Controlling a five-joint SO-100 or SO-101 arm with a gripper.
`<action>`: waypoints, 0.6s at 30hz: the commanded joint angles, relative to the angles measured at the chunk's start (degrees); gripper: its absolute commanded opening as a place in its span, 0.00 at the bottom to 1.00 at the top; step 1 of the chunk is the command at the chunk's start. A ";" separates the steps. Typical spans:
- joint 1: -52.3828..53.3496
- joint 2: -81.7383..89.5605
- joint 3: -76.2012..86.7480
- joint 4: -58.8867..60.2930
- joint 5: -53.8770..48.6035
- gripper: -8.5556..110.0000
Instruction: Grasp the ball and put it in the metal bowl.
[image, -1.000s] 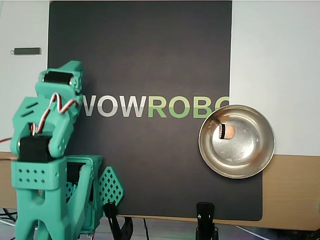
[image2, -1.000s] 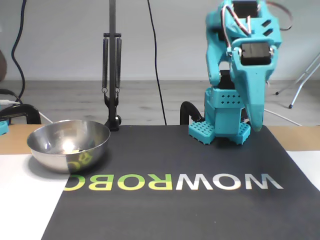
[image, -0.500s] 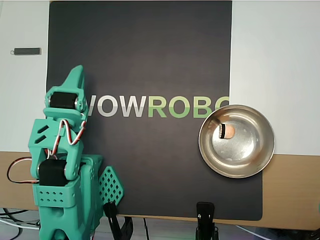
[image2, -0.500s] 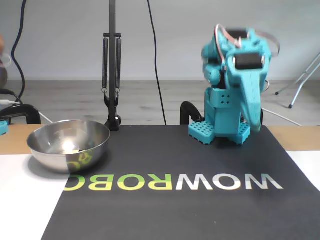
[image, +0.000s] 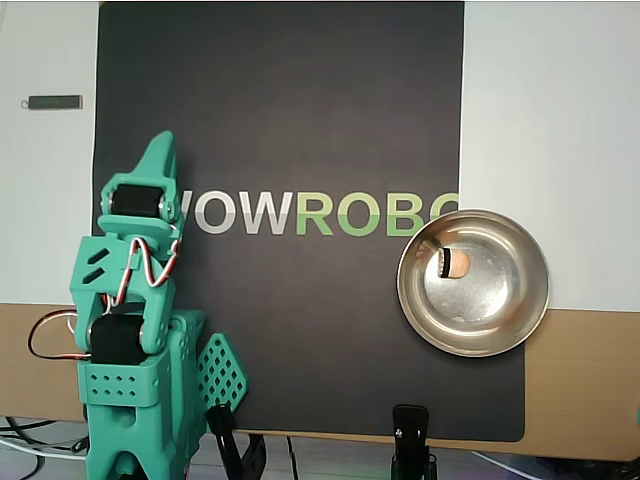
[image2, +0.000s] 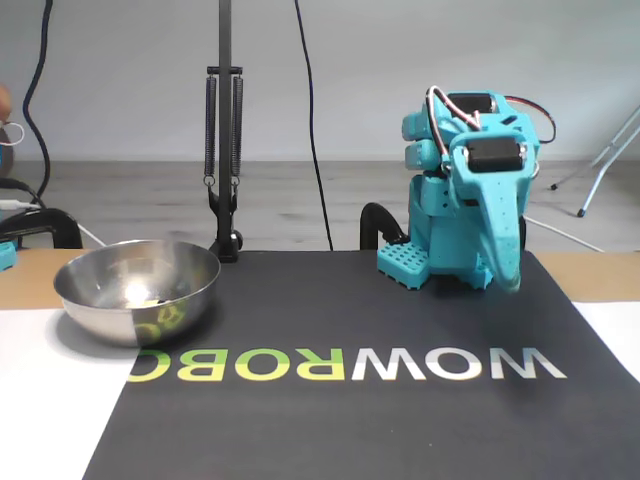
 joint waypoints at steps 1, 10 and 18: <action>-0.09 3.16 1.93 1.67 -1.23 0.07; 0.09 3.08 2.02 9.84 -5.89 0.07; 0.18 3.08 2.02 9.93 -5.89 0.07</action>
